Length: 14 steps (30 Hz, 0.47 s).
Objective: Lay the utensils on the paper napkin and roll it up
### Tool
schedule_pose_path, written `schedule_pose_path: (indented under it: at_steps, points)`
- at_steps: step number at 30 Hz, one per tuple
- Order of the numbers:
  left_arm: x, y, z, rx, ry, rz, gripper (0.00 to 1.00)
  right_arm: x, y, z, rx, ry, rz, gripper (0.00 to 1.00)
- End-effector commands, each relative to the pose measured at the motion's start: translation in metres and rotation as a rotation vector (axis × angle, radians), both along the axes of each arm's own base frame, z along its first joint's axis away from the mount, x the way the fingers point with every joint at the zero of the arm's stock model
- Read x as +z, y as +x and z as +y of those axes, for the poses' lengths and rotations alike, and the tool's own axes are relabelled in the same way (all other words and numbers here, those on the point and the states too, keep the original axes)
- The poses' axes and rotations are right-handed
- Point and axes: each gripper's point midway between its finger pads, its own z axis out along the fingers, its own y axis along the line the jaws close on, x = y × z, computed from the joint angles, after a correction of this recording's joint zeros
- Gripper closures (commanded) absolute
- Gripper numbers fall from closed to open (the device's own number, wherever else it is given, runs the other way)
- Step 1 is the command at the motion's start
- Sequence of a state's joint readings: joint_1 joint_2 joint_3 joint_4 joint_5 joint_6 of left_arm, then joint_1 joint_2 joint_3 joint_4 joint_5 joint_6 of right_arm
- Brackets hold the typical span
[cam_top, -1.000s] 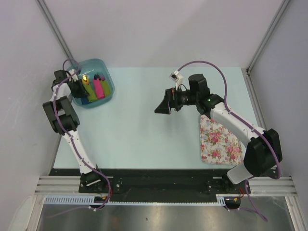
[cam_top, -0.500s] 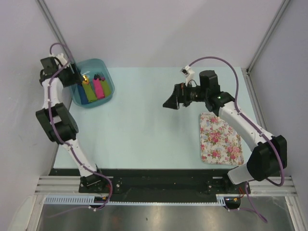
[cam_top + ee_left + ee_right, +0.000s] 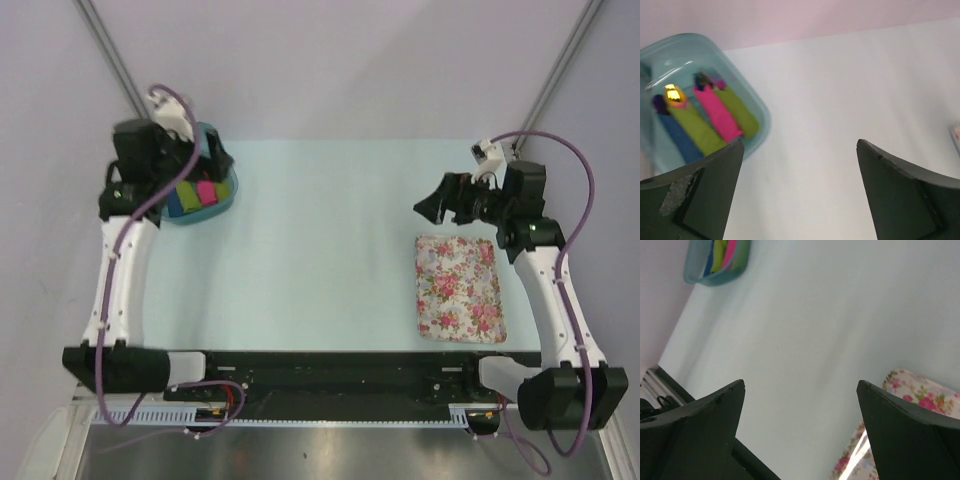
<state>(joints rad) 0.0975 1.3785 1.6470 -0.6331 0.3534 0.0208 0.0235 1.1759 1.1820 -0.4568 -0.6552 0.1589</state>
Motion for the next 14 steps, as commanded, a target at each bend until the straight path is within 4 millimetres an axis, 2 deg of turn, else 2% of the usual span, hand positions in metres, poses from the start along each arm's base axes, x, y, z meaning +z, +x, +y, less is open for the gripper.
schedule_pose_path:
  at_steps: [1,2,3,4,5,7,8,10,12,14]
  points:
    - [-0.044,-0.052,-0.057,-0.08,0.056,0.013,0.0,-0.03,-0.034,-0.023,-0.039,-0.148,-0.015,0.0]
    - [-0.073,-0.062,-0.065,-0.104,0.059,0.07,0.0,-0.046,-0.041,-0.027,-0.051,-0.164,0.013,0.0]
    - [-0.084,-0.07,-0.079,-0.138,0.058,0.089,0.0,-0.044,-0.05,-0.028,-0.059,-0.172,-0.008,0.0]
    - [-0.09,-0.08,-0.083,-0.14,0.028,0.102,0.0,-0.052,-0.056,-0.031,-0.061,-0.2,0.001,0.0]
    - [-0.116,-0.088,-0.084,-0.144,0.021,0.159,0.0,-0.064,-0.063,-0.033,-0.051,-0.22,0.015,0.0]
    - [-0.127,-0.098,-0.081,-0.138,0.016,0.162,0.0,-0.069,-0.073,-0.037,-0.055,-0.254,-0.012,0.0]
    - [-0.142,-0.104,-0.079,-0.133,0.031,0.187,0.0,-0.071,-0.076,-0.04,-0.051,-0.285,-0.041,0.0]
    - [-0.15,-0.11,-0.076,-0.126,0.054,0.192,0.0,-0.079,-0.082,-0.046,-0.075,-0.319,-0.07,0.0]
    - [-0.156,-0.115,-0.07,-0.104,0.083,0.195,0.0,-0.072,-0.084,-0.046,-0.06,-0.336,-0.096,0.0]
    - [-0.15,-0.118,-0.063,-0.077,0.102,0.171,0.0,-0.067,-0.085,-0.045,-0.051,-0.345,-0.117,0.0]
